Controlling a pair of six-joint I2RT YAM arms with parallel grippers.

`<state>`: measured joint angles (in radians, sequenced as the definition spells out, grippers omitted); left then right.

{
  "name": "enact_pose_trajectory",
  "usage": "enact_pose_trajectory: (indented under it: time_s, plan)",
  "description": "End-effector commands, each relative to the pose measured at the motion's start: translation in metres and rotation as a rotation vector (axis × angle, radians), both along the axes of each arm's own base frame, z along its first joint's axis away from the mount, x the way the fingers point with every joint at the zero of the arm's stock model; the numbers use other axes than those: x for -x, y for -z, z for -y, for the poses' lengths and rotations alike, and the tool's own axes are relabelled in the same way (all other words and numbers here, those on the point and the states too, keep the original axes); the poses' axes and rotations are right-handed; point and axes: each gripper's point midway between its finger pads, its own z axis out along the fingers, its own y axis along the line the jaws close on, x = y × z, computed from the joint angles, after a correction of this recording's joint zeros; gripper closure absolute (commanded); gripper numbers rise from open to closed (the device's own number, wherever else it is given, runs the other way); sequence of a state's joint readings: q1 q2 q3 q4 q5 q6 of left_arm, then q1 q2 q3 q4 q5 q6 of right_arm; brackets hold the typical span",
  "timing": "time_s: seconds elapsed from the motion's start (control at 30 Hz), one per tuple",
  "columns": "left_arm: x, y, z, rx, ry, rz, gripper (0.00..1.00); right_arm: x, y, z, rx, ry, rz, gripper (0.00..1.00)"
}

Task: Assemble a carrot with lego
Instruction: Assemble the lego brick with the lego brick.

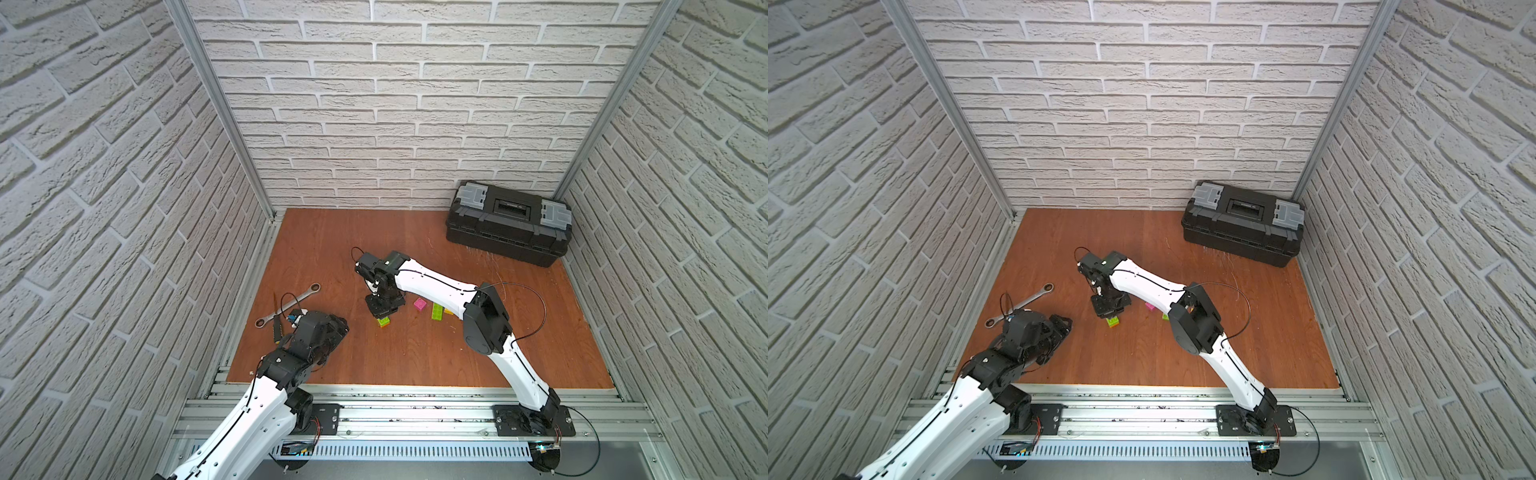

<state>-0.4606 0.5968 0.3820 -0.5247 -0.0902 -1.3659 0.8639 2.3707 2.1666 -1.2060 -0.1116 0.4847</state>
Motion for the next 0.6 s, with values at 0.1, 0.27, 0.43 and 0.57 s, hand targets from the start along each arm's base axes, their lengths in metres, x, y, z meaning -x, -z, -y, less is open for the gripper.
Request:
enact_pose_trajectory:
  time_s: [0.1,0.27,0.43,0.57]
  plan:
    - [0.001,0.004,-0.002,-0.005,-0.013,0.0,0.17,0.007,0.028,0.005,0.057,-0.002,-0.033,0.85]
    - [0.001,0.005,-0.002,-0.004,-0.013,0.001,0.17,0.001,0.007,0.001,0.034,-0.003,-0.001,0.83]
    - [0.001,0.005,-0.003,-0.004,-0.014,0.0,0.17,-0.004,-0.019,-0.004,-0.003,-0.001,0.033,0.82]
    - [0.001,0.005,-0.003,-0.004,-0.014,0.001,0.17,-0.011,-0.033,-0.01,-0.029,0.004,0.069,0.82]
